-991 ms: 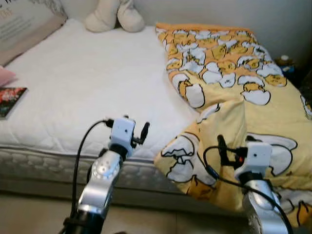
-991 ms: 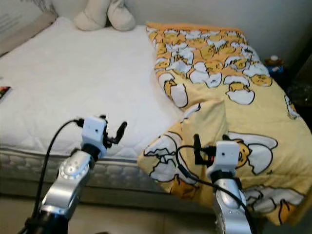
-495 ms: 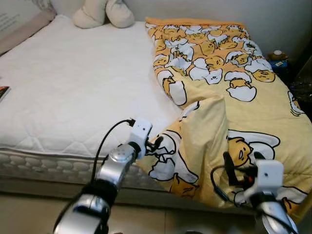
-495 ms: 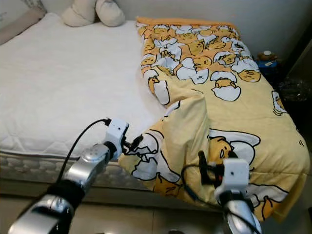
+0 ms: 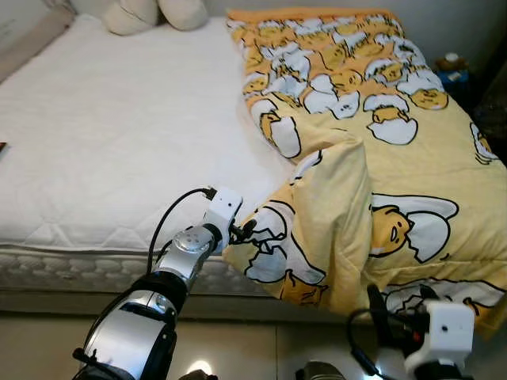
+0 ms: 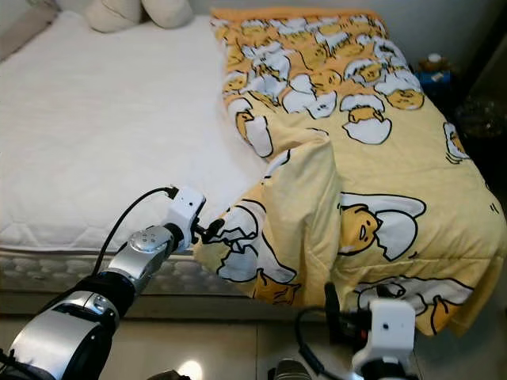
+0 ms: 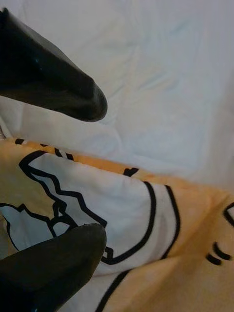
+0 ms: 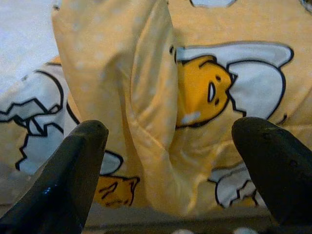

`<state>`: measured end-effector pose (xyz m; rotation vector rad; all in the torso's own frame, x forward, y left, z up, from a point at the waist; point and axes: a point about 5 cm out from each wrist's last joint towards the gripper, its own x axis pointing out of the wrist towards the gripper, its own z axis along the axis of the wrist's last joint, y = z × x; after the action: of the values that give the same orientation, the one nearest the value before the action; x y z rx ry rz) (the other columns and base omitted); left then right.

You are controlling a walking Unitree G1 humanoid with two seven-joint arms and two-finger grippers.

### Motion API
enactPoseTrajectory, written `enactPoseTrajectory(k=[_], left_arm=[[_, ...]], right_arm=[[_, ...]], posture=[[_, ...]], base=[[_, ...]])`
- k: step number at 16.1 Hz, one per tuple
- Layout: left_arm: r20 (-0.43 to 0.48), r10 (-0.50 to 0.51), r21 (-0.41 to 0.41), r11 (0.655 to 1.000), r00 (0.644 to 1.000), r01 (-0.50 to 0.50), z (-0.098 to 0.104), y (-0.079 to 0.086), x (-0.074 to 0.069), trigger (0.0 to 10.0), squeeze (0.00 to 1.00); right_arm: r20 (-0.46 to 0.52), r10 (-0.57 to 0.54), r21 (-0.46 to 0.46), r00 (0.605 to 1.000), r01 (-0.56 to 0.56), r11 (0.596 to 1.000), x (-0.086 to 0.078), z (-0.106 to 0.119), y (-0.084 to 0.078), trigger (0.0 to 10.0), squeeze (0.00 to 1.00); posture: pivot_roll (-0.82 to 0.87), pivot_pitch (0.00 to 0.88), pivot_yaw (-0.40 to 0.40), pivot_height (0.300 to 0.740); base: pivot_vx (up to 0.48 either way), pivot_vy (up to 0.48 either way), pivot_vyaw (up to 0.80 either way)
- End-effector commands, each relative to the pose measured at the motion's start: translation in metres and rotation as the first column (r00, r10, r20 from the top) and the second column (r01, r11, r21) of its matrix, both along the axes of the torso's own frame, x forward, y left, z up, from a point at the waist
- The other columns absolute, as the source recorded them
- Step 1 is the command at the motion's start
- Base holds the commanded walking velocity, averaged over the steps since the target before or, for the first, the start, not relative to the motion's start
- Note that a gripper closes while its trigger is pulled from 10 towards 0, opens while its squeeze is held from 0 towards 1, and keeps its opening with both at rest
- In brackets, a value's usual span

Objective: Clean up the room

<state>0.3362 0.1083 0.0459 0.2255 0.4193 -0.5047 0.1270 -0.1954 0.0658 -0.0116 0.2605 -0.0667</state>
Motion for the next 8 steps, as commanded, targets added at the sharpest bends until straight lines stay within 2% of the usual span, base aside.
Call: enactPoseTrajectory(k=[1, 4, 8], left_arm=[[-0.019, 0.016, 0.036, 0.999, 1.0, -0.016, -0.004, 0.008, -0.001, 10.0, 0.0], [-0.037, 0.057, 0.059, 0.997, 0.998, -0.055, -0.007, 0.014, 0.0, 10.0, 0.0], [-0.092, 0.107, -0.019, 0.994, 0.99, -0.109, -0.004, 0.01, 0.003, 10.0, 0.0]], right_arm=[[0.002, 0.013, 0.007, 1.0, -0.013, 1.0, -0.005, 0.005, 0.006, 10.0, 0.0], [-0.024, 0.051, 0.003, 0.998, -0.051, 0.999, -0.013, 0.006, 0.012, 10.0, 0.0], [-0.061, 0.092, 0.012, 0.994, -0.091, 0.996, -0.019, 0.005, 0.015, 10.0, 0.0]], posture=[[-0.31, 0.144, 0.075, 0.714], [-0.32, 0.154, 0.072, 0.714], [-0.33, 0.164, 0.064, 0.714]], base=[[0.0, 0.0, 0.0], [0.0, 0.0, 0.0], [0.0, 0.0, 0.0]])
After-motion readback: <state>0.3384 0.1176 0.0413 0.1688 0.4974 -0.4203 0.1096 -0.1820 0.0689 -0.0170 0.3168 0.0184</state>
